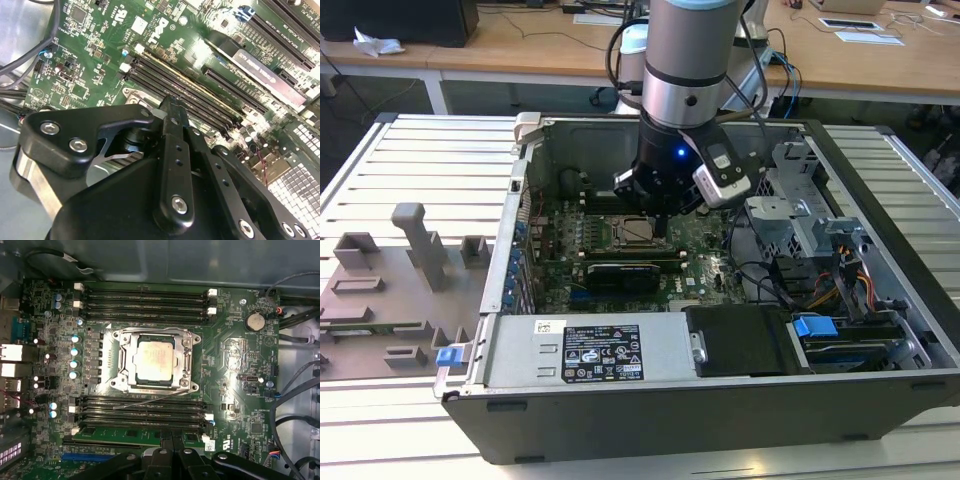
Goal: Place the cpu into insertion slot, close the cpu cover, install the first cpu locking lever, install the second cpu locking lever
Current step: 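Install the second cpu locking lever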
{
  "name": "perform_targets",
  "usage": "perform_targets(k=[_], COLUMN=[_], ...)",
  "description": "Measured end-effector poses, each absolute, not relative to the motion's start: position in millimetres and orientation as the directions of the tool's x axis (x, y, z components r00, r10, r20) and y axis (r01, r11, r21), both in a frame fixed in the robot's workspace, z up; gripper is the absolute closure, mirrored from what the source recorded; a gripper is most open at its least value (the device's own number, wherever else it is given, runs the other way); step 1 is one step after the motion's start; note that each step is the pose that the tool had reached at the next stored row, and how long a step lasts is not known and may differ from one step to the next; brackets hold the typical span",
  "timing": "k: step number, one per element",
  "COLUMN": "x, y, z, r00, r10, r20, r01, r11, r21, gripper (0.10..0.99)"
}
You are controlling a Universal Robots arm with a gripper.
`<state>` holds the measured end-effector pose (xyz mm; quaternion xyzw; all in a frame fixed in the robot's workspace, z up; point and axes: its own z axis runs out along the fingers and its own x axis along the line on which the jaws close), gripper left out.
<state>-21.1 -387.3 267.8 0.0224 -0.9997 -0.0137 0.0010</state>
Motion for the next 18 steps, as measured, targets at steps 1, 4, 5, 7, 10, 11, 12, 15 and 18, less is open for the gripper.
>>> perform_targets(k=[1,4,5,7,10,11,12,15,18], x=[-21,-21,-21,-21,-21,-21,-21,-21,-21], y=[-387,-387,-387,-387,-387,-387,-387,-387,-387], z=[267,263,263,261,258,257,256,255,252], r00=[-0.999,-0.999,-0.999,-0.999,-0.999,-0.999,-0.999,-0.999,-0.999], r10=[-0.045,-0.045,-0.045,-0.045,-0.045,-0.045,-0.045,-0.045,-0.045], r20=[0.001,0.001,0.001,0.001,0.001,0.001,0.001,0.001,0.001], r01=[-0.045,-0.045,-0.045,-0.045,-0.045,-0.045,-0.045,-0.045,-0.045], r11=[0.999,0.999,0.999,0.999,0.999,0.999,0.999,0.999,0.999], r21=[0.028,0.028,0.028,0.028,0.028,0.028,0.028,0.028,0.028], gripper=[0.98,0.98,0.98,0.98,0.98,0.98,0.98,0.98,0.98])
